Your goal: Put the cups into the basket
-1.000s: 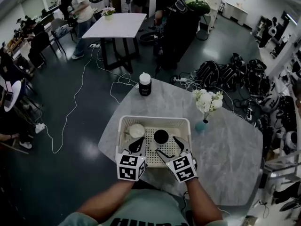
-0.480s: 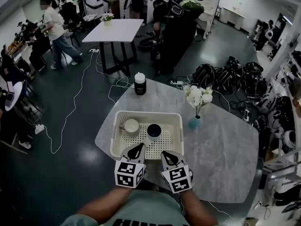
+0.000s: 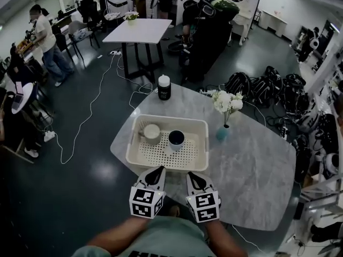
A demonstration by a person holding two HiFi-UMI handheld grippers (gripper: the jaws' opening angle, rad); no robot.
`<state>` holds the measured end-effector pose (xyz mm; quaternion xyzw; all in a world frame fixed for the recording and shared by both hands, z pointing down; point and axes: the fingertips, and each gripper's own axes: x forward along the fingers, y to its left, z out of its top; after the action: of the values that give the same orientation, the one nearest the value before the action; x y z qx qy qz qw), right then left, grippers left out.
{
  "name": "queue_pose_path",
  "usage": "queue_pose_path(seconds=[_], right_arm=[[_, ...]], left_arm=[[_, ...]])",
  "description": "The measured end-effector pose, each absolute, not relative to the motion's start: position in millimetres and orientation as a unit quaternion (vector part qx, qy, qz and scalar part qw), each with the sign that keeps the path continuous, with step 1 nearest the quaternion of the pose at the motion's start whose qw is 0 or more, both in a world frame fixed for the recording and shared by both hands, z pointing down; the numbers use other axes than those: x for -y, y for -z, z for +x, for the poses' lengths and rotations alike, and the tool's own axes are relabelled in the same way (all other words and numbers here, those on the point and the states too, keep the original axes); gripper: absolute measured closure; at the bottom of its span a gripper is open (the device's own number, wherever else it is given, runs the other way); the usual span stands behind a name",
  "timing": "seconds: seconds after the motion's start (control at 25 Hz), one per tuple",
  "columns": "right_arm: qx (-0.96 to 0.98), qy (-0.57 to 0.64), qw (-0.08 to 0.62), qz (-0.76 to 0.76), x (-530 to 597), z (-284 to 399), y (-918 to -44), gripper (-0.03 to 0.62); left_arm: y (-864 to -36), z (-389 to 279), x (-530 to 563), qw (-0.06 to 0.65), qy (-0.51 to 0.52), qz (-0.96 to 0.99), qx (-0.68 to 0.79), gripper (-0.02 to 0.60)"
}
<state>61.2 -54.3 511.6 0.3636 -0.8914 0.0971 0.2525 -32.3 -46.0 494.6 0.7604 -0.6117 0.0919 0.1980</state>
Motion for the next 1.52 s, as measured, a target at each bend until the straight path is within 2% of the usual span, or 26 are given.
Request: queue_pose_path(seconds=[0.64,1.52], right_arm=[[0.876,-0.1,0.225,0.415,-3,41,-480,0.579],[0.841,-0.123,0.236,0.47,-80,-1,-498,0.58]], left_arm=[[-461,-58,-8,0.158,-0.101,0.781,0.596,0.575],[-485,-101,-72,0.174,-0.116,0.814,0.541,0.575]])
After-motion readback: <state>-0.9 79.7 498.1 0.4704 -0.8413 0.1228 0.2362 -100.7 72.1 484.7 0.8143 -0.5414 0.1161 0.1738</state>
